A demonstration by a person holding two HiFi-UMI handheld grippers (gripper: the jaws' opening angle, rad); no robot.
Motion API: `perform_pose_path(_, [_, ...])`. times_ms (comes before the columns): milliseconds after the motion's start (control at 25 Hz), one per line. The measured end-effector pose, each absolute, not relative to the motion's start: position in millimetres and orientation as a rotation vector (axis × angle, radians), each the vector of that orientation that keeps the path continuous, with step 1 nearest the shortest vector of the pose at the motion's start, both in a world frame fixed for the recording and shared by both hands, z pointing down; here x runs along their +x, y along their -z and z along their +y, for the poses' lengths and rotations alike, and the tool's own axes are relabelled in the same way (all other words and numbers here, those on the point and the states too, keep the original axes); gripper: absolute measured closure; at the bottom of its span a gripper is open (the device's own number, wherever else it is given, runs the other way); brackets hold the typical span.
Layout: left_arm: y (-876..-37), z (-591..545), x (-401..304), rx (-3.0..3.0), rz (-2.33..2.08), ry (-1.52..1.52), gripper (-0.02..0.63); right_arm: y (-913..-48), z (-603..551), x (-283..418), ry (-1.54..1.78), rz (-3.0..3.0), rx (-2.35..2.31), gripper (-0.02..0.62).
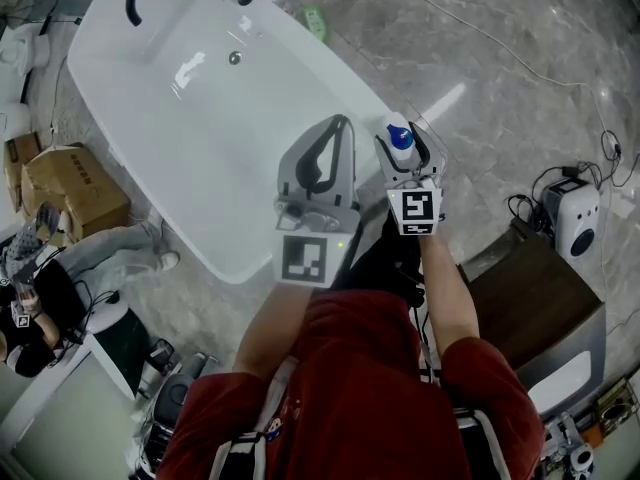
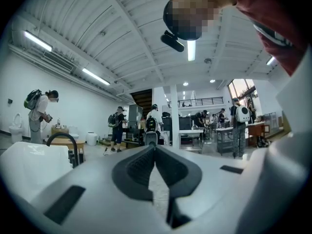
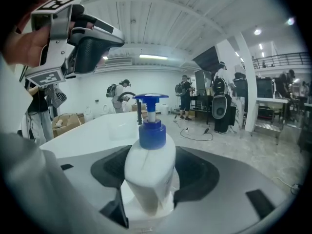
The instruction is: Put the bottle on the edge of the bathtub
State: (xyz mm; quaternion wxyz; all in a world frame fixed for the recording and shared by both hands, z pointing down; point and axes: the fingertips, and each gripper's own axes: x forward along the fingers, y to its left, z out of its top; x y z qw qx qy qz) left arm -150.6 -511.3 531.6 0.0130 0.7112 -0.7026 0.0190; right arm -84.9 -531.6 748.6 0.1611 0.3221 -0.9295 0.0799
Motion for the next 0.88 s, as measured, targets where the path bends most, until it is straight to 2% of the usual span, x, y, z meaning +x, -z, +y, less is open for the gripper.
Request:
perform_pose_path(400, [-531.2, -525.9, -152.5, 2.229, -2.157, -0.061, 0.588, -753.5, -541.0, -93.9, -0.232, -2.603, 0.88, 0.242])
perform_pose_path(880, [-501.2, -523.9, -152.7, 2.274, -2.172, -0.006, 0.588, -721.0, -543.1, -80.1, -0.241, -2.602, 0.966, 0.219])
